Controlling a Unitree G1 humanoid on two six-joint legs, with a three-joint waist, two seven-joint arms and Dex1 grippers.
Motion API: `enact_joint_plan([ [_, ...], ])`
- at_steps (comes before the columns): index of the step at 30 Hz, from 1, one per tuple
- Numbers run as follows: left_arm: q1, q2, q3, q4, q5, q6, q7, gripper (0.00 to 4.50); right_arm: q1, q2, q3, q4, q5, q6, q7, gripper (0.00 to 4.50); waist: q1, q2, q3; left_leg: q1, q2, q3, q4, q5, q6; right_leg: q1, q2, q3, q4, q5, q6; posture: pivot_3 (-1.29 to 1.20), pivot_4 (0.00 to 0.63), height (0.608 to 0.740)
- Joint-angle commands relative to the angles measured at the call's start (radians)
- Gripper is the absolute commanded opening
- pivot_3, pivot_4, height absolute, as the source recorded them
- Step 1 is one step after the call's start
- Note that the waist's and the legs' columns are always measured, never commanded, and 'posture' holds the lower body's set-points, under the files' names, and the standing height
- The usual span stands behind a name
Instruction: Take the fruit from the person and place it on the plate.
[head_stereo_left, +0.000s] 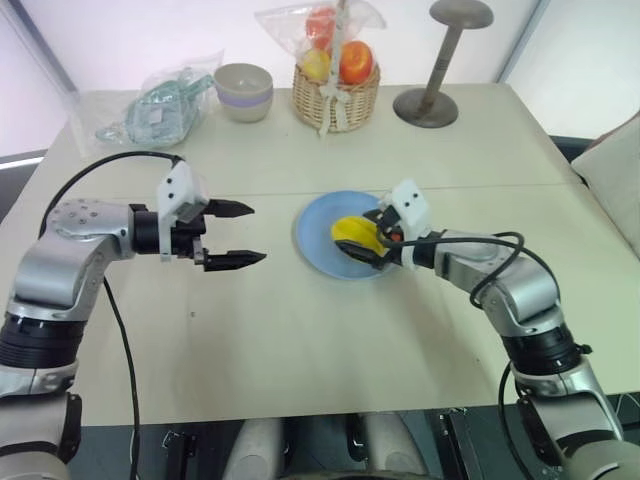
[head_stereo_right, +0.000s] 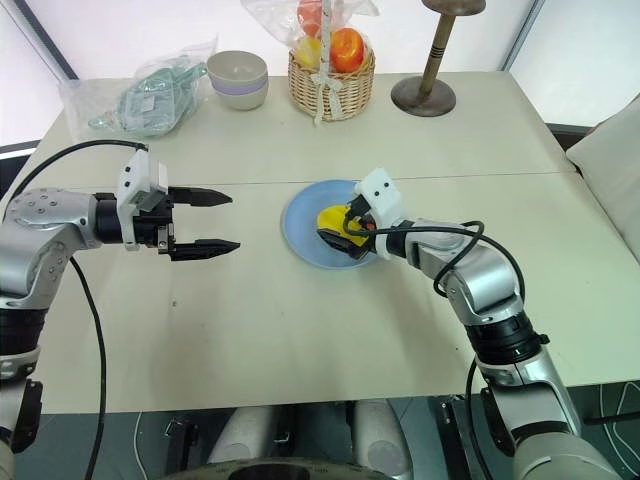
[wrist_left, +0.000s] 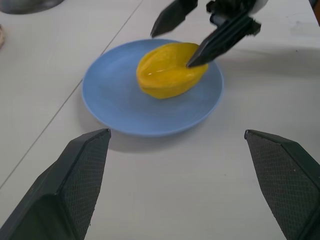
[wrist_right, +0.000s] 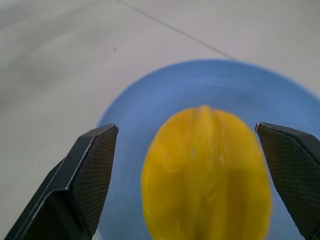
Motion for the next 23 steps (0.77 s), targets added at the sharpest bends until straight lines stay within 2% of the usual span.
enact_joint_plan([
  [1,-0.032,-0.005,0.011,0.000,-0.005,-0.020,-0.001,4.50,0.002,-0.105,-0.180,-0.180,0.081,0.085,0.023,4.48,-0.001,0.000,0.000,0.000,0.000,0.000,0.000,0.000,0.000,0.000,0.000,0.000,0.000,0.000,0.000,0.00,0.150,0.740],
  [3,-0.036,-0.013,0.007,0.007,-0.003,-0.024,0.002,4.50,0.034,-0.191,-0.310,-0.280,0.149,0.164,0.043,4.48,0.001,0.000,0.000,0.000,0.000,0.000,0.000,0.000,0.000,0.000,0.000,0.000,-0.001,0.000,0.000,0.00,0.150,0.740],
  [7,-0.029,-0.025,0.008,0.006,-0.003,-0.027,0.008,4.50,0.150,-0.296,-0.522,-0.434,0.271,0.290,0.068,4.48,-0.001,0.000,0.000,-0.001,0.000,-0.001,0.000,0.000,0.000,0.000,0.000,-0.001,-0.001,0.000,0.000,0.00,0.150,0.740],
  [12,-0.020,-0.039,0.016,-0.016,-0.012,-0.011,0.028,4.50,0.350,-0.307,-0.750,-0.605,0.403,0.399,0.051,4.48,-0.003,0.000,0.000,0.001,0.001,-0.001,0.000,0.000,0.000,0.001,0.000,0.000,0.000,0.000,0.000,0.00,0.150,0.740],
  [15,-0.021,-0.040,0.020,-0.014,-0.016,-0.008,0.032,4.50,0.409,-0.305,-0.799,-0.635,0.430,0.409,0.023,4.48,-0.003,0.000,0.000,0.002,0.001,-0.001,0.000,0.000,0.000,0.003,0.001,0.000,0.000,0.000,0.000,0.00,0.150,0.740],
  [23,-0.030,-0.045,0.014,-0.008,-0.015,-0.017,0.027,4.50,0.469,-0.320,-0.812,-0.625,0.447,0.373,-0.024,4.48,-0.002,0.000,0.000,0.005,0.001,-0.001,0.001,0.000,0.000,0.006,0.001,0.000,-0.001,0.000,0.000,0.00,0.150,0.740],
])
